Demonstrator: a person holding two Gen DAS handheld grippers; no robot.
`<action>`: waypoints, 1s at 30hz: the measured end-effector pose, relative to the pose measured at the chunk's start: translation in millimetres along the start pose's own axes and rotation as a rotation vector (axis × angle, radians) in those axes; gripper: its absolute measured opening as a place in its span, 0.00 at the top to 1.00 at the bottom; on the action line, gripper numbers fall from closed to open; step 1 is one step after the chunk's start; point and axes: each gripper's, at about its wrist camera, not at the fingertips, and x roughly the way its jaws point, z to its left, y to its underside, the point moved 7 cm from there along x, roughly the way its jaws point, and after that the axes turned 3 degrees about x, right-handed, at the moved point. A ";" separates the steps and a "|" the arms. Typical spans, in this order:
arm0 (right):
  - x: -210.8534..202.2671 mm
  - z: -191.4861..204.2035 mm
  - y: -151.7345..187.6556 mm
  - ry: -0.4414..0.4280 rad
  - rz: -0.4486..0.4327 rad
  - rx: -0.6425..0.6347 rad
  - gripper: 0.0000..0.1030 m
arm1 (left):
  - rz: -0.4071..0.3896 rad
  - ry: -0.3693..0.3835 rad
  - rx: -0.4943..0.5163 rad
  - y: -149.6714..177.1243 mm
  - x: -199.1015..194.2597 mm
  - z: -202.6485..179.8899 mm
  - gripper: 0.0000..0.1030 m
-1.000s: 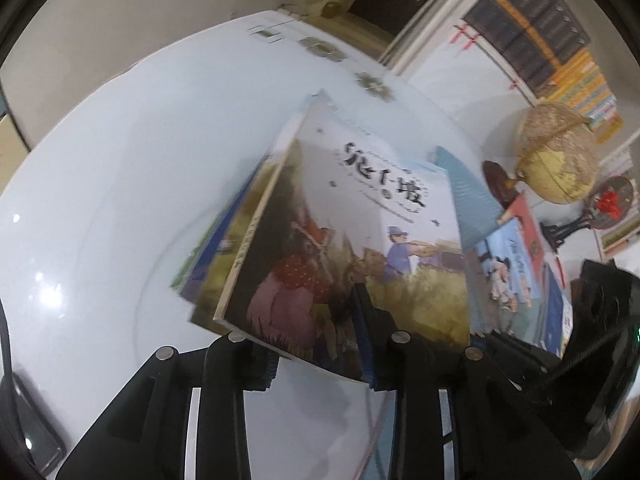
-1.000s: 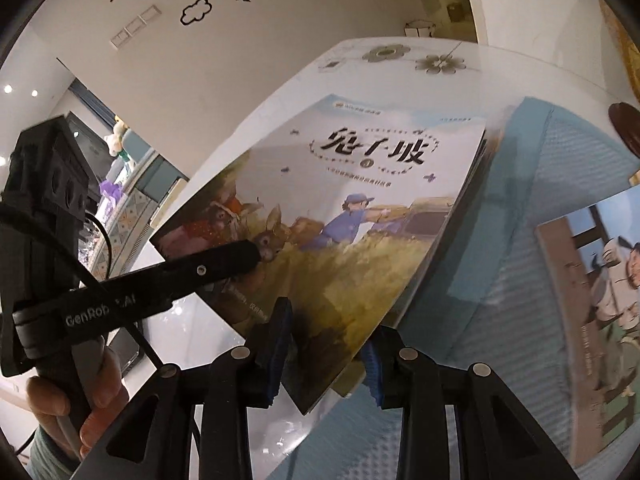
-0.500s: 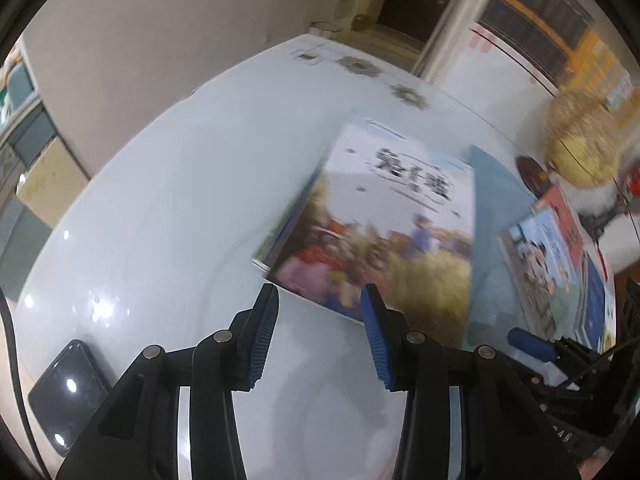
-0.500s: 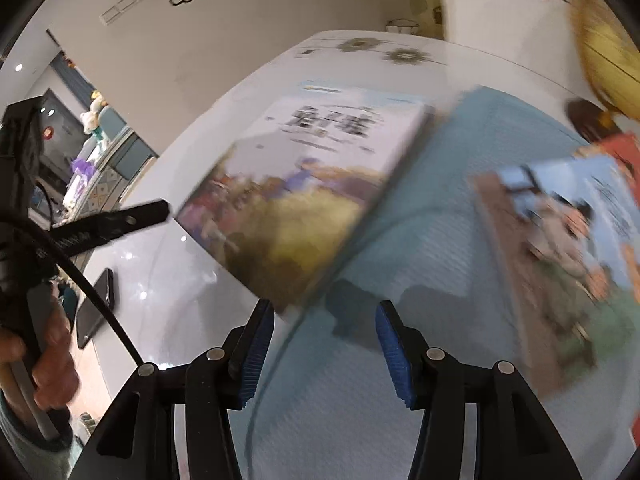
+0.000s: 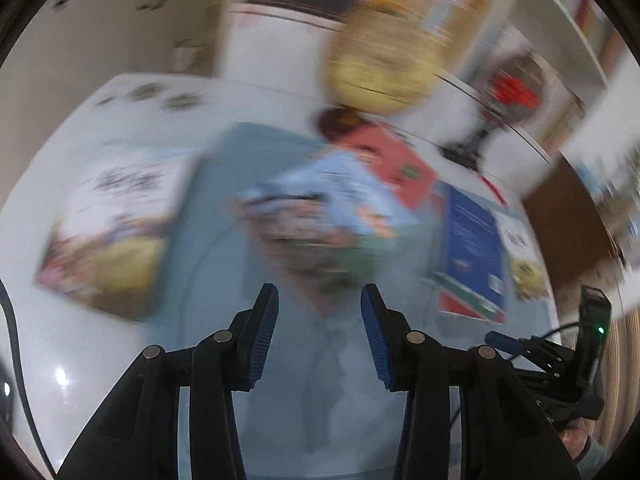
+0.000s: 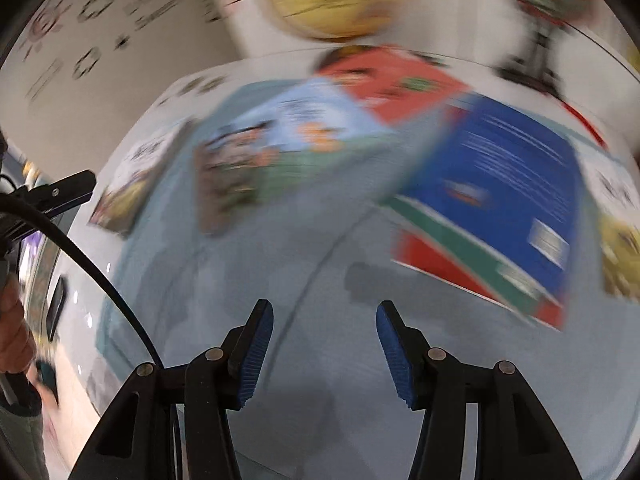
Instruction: Organize books
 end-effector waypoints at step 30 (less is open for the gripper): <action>-29.7 -398.9 -65.1 0.183 -0.068 0.300 0.51 | 0.313 0.224 0.211 19.0 254.0 -355.6 0.61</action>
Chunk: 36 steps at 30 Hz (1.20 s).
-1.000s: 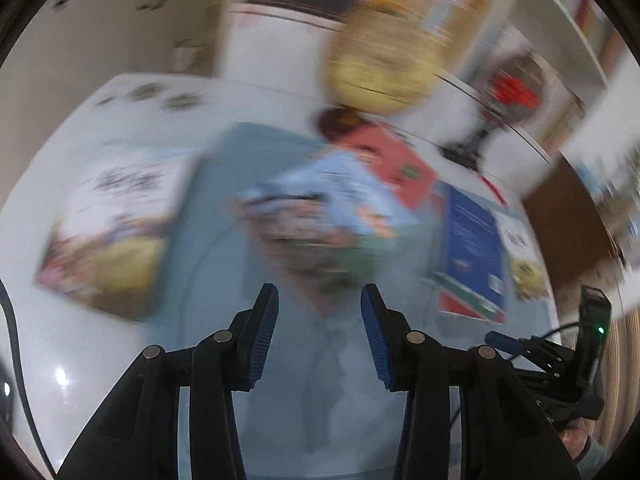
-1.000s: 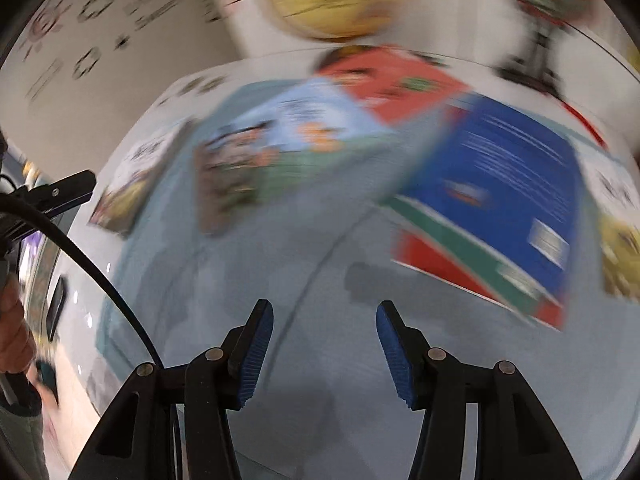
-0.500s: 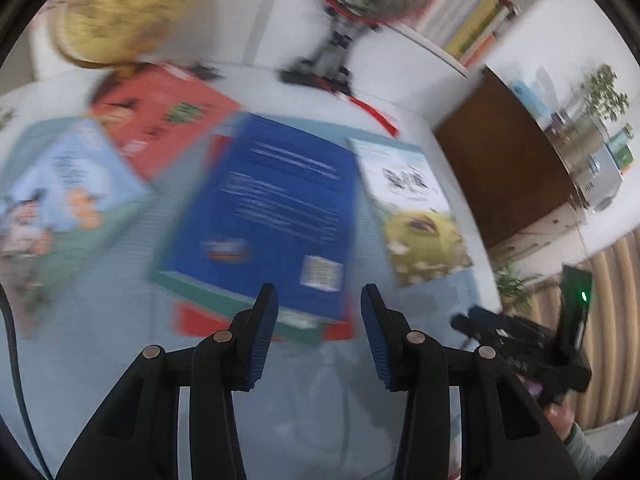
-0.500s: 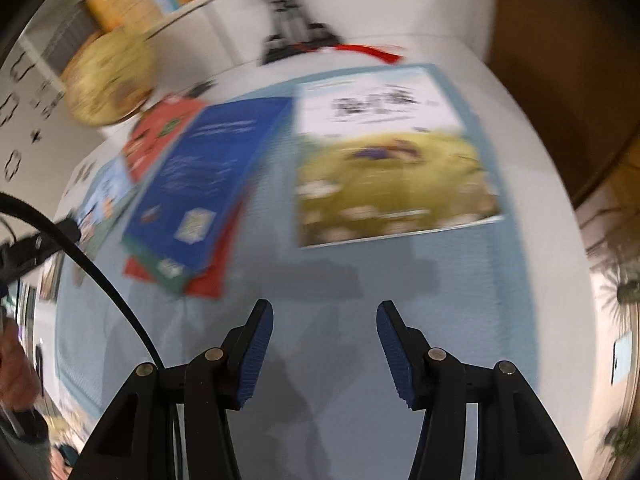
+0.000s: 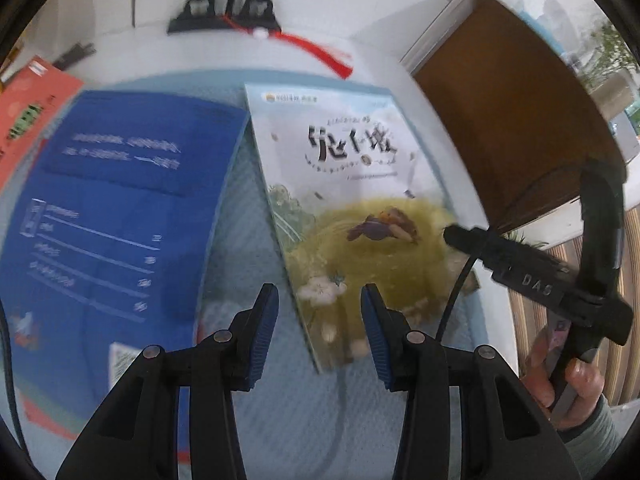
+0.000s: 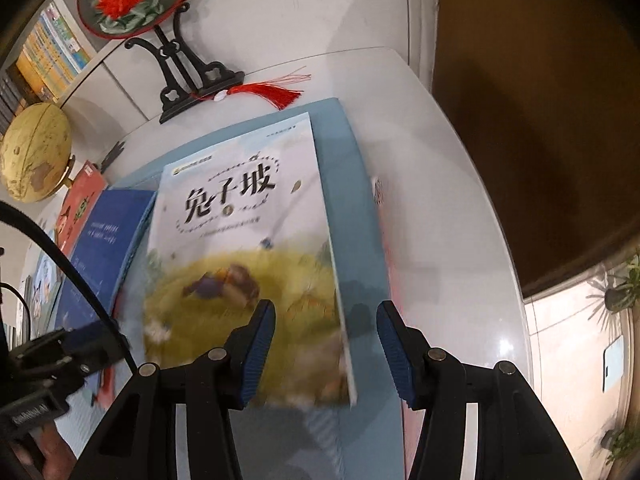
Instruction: Organize books
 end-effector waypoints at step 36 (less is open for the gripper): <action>-55.4 58.3 190.8 -0.061 0.156 -0.300 0.61 | 0.008 -0.007 -0.054 188.5 -63.4 -10.6 0.61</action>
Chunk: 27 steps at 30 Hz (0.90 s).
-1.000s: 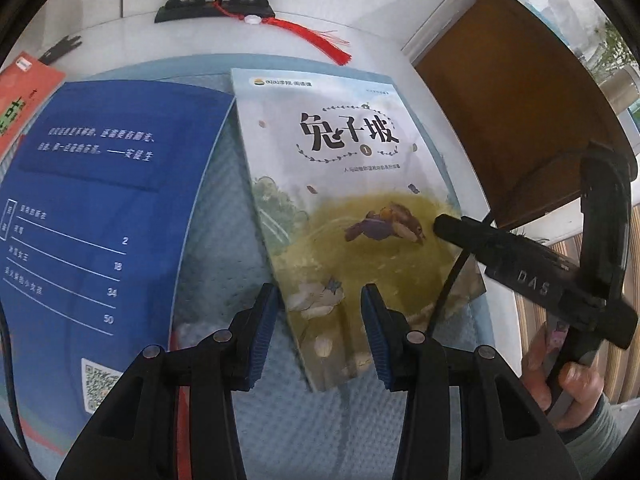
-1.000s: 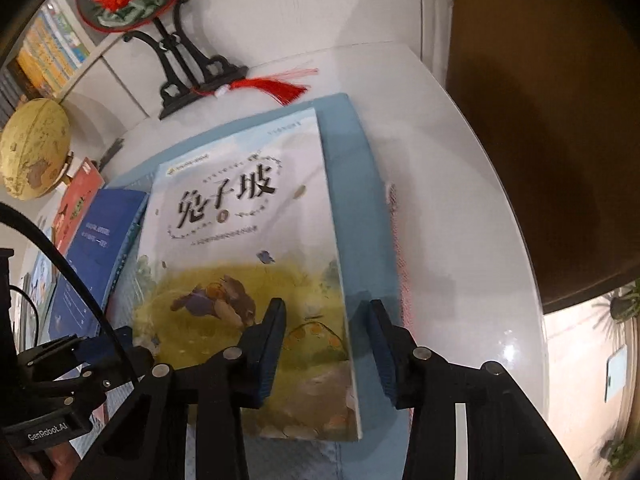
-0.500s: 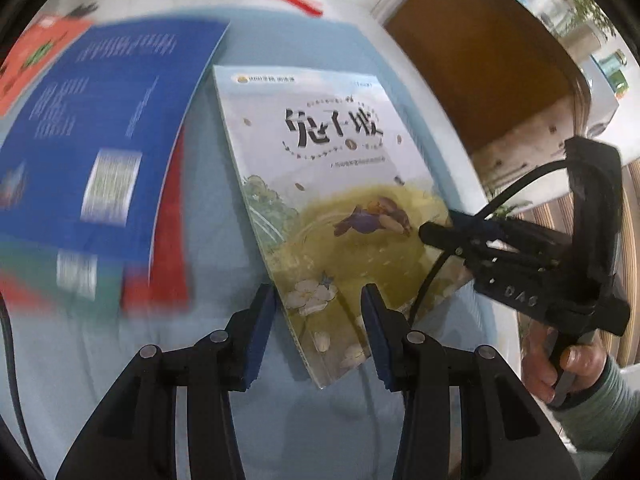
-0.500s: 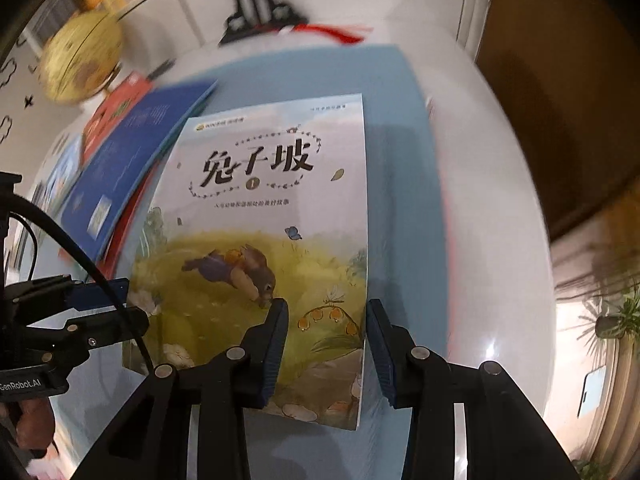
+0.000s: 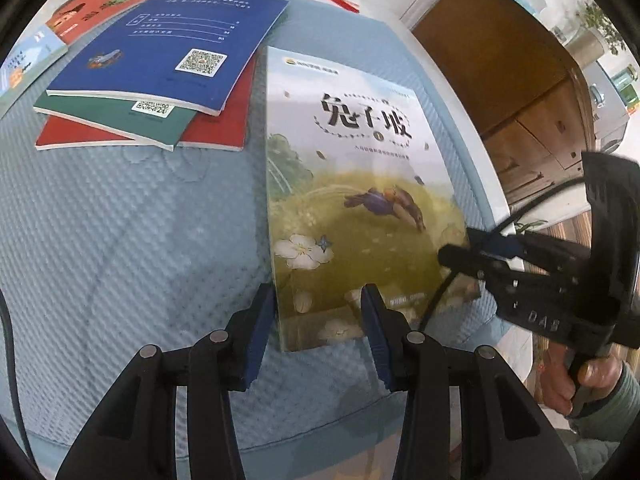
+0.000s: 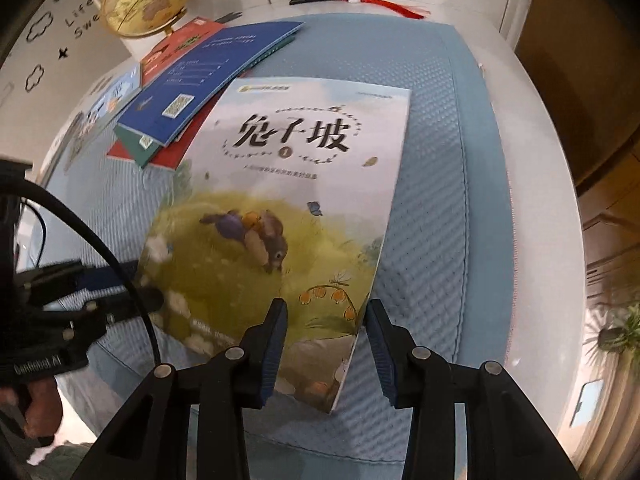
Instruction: Organize books
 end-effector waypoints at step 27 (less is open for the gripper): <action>-19.0 -35.6 4.5 -0.405 0.009 0.363 0.44 | -0.056 0.535 -0.281 -41.7 -0.9 -37.4 0.88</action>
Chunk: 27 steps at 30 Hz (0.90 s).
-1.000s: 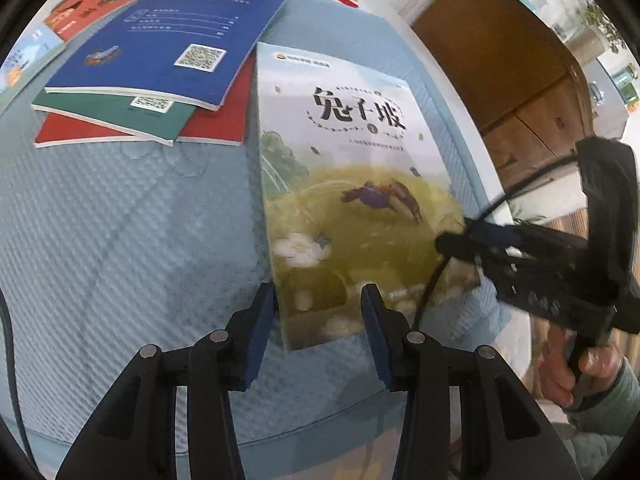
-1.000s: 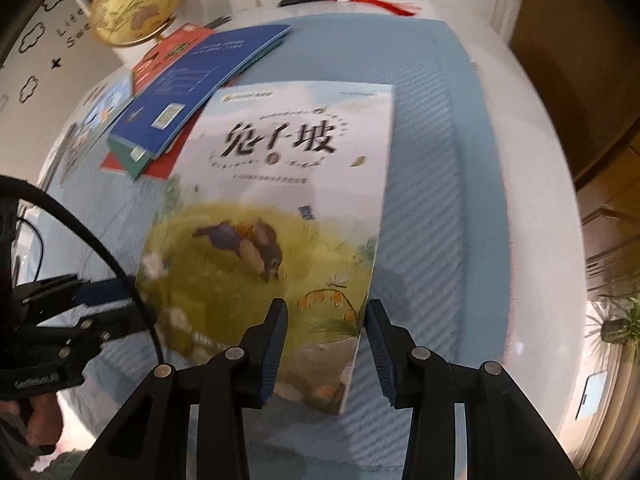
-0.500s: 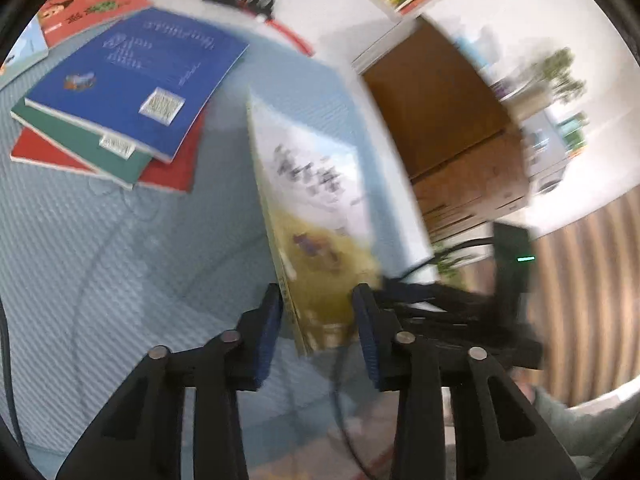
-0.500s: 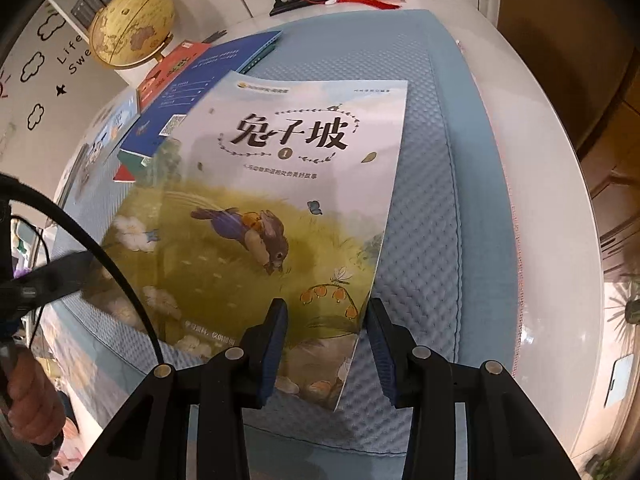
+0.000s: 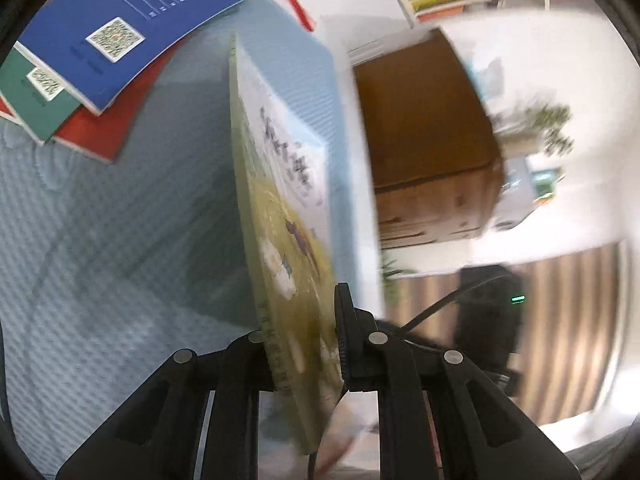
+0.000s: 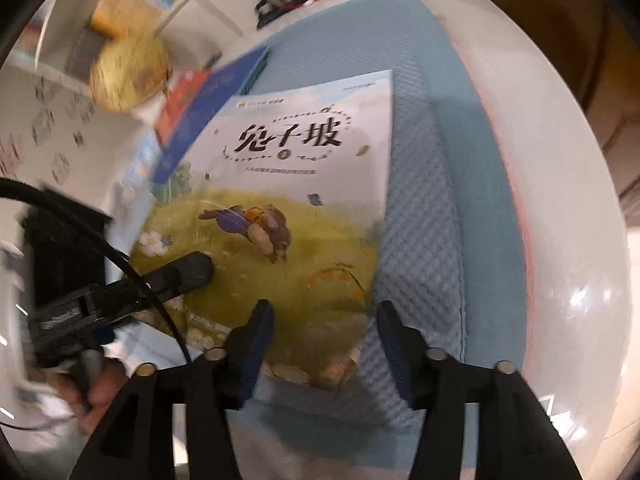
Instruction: Organize books
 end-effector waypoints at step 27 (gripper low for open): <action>-6.0 63.9 11.5 0.199 -0.165 -0.409 0.74 | 0.011 -0.428 0.368 -1.5 7.0 -32.5 0.87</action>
